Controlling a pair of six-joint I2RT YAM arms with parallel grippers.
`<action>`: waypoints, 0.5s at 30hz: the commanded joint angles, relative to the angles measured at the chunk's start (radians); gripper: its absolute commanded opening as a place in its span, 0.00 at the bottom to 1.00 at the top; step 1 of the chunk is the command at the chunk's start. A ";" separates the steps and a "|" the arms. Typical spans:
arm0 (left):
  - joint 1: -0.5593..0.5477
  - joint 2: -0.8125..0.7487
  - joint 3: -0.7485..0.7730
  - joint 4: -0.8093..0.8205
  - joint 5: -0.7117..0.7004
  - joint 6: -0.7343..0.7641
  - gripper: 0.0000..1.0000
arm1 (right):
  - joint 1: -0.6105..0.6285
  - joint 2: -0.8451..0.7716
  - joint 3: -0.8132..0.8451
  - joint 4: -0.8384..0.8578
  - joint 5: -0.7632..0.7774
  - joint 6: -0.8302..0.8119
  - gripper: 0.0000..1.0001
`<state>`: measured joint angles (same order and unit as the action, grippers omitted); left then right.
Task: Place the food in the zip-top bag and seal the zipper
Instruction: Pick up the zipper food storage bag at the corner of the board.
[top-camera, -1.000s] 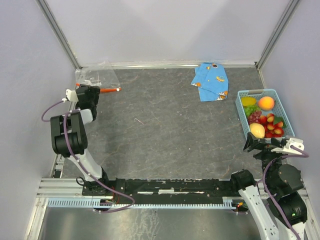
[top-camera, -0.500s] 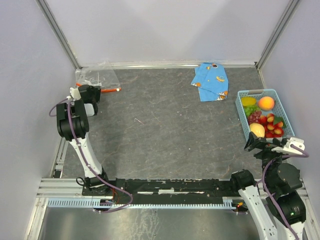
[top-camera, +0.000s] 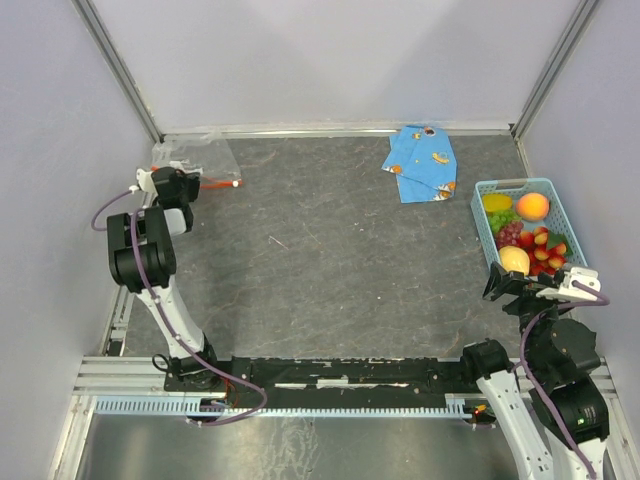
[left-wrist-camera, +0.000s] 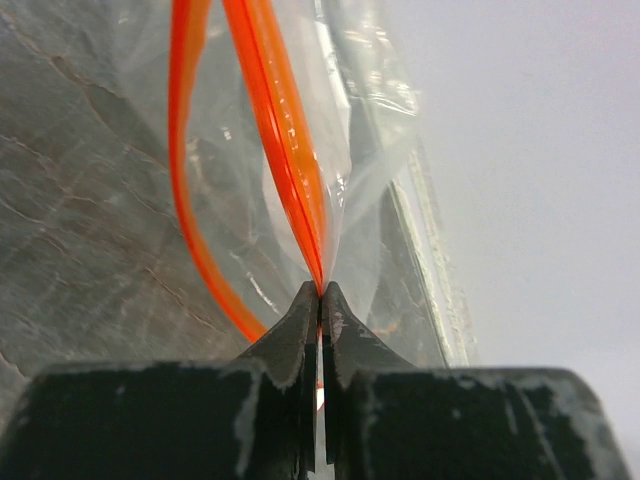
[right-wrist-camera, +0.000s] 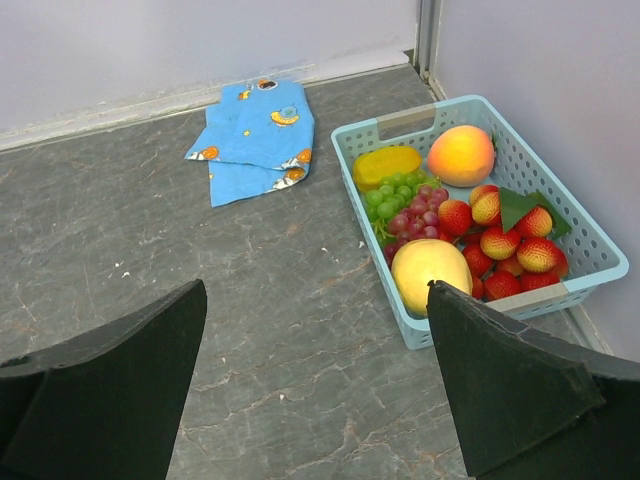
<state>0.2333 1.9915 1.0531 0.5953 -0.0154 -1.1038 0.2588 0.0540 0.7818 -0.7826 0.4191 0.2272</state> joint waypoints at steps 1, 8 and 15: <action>-0.006 -0.144 -0.029 -0.022 0.060 0.050 0.03 | -0.003 0.016 0.027 0.043 0.018 0.014 0.99; -0.021 -0.287 -0.068 -0.156 0.137 0.039 0.03 | -0.004 0.062 0.072 0.015 -0.056 0.047 0.99; -0.068 -0.465 -0.063 -0.388 0.210 0.184 0.03 | -0.004 0.178 0.087 0.044 -0.228 0.046 0.99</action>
<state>0.1947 1.6444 0.9817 0.3470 0.1337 -1.0534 0.2588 0.1631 0.8413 -0.7872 0.3161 0.2638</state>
